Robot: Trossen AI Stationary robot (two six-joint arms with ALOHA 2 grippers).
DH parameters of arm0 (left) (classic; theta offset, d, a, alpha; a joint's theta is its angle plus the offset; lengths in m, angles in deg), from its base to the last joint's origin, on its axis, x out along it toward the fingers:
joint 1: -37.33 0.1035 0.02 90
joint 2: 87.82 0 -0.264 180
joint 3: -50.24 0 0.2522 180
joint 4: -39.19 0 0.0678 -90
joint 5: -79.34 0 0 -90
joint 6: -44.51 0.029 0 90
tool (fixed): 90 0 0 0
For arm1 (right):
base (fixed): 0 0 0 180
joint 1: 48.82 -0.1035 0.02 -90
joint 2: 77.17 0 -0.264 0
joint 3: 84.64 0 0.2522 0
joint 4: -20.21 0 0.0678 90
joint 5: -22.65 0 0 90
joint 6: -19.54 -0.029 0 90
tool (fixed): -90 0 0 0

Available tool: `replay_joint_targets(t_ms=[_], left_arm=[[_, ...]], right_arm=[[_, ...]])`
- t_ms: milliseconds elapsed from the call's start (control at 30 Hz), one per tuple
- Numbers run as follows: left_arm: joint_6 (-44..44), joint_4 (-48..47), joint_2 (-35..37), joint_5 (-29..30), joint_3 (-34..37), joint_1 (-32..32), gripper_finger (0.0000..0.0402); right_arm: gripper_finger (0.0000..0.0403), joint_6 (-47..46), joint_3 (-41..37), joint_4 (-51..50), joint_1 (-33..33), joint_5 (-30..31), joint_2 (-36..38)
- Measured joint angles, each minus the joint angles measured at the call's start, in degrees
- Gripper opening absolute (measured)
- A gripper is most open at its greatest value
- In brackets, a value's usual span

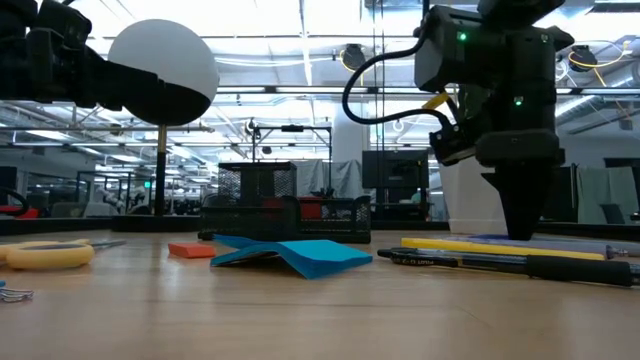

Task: Pick and place office supplies into organizer
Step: Put the blue pen into the black desk organizer

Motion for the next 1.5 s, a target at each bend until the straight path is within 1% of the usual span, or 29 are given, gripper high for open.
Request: replay_joint_targets(t_ms=[167, 267, 567, 867, 967, 1200, 1500], left_arm=[[-0.01, -0.01, 0.0, 0.0, 0.0, 0.01, 0.0154], [0.07, -0.01, -0.02, 0.0, 0.0, 0.0, 0.0154], [0.07, -0.01, -0.01, 0.0, 0.0, 0.0, 0.0154], [0.01, 0.0, 0.0, 0.0, 0.0, 0.01, 0.0154], [0.07, 0.0, -0.02, 0.0, 0.0, 0.0, 0.0154], [0.0, 0.0, 0.0, 0.0, 0.0, -0.01, 0.0154], [0.05, -0.01, -0.01, -0.01, 0.0, 0.01, 0.0154]], right_arm=[[0.0104, 1.15, -1.36, 0.14, 0.0, 0.0, 0.04], [0.0096, 1.83, -1.62, 0.07, 0.0, 0.0, 0.01], [0.0032, 4.34, -1.69, 0.71, 0.0, -0.08, -0.08], [0.0038, 5.92, -1.75, 0.79, 0.0, -0.09, -0.12], [0.0035, 6.22, -1.77, 0.98, 0.02, -0.09, 0.26], [0.0035, 7.23, -2.01, 0.57, 0.3, 0.12, 3.26], [0.0033, 9.09, -1.99, 0.93, 2.74, -0.06, 6.38]])
